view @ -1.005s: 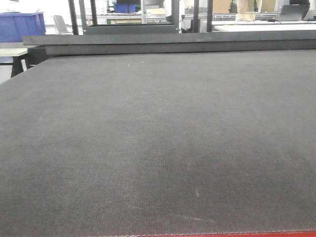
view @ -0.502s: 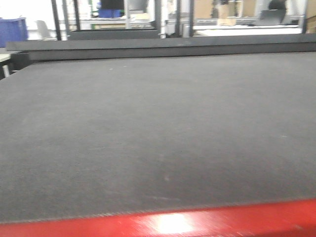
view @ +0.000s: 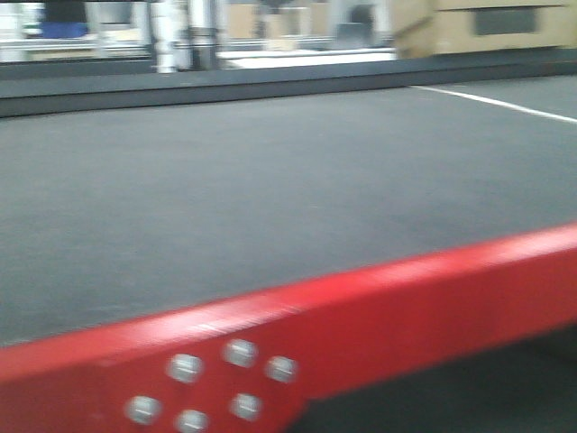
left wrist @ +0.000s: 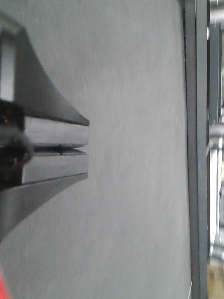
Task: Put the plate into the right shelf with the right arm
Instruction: 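Raise the held plate and drive the base away from the table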
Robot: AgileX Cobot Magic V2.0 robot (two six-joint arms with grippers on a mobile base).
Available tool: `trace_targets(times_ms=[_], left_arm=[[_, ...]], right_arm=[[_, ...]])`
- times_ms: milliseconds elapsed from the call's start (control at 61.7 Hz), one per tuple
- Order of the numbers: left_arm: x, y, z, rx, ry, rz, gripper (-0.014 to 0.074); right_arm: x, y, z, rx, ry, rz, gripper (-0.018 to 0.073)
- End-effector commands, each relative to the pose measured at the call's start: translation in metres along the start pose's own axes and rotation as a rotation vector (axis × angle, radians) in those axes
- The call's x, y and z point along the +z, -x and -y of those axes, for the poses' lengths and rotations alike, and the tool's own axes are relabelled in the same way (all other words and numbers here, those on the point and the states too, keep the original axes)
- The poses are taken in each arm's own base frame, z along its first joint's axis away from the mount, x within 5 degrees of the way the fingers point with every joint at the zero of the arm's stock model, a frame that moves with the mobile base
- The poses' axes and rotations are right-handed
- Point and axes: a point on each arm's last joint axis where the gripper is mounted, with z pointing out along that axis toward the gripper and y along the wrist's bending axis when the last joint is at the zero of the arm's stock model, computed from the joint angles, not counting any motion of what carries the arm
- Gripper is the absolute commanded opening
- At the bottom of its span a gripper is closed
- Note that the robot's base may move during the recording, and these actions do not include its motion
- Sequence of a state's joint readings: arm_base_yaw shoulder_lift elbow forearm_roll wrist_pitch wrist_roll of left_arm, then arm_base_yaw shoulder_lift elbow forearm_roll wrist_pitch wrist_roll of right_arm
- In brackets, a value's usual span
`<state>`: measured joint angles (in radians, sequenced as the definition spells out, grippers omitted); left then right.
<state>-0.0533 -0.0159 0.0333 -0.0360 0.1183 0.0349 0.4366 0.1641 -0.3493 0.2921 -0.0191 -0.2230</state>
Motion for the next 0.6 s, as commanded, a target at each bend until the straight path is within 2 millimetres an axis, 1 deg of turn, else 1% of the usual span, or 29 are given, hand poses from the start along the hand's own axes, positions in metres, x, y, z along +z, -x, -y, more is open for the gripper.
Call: trace_targets(times_ms=[0, 583], left_arm=[[-0.0004, 0.0054, -0.0003, -0.009, 0.004, 0.084, -0.0047], [-0.0004, 0.0054, -0.0003, -0.009, 0.004, 0.084, -0.0047]], right_arm=[[0.0005, 0.0177, 0.0015, 0.008, -0.023, 0.115, 0.0055], [0.0005, 0.0178, 0.0016, 0.008, -0.024, 0.116, 0.0055]])
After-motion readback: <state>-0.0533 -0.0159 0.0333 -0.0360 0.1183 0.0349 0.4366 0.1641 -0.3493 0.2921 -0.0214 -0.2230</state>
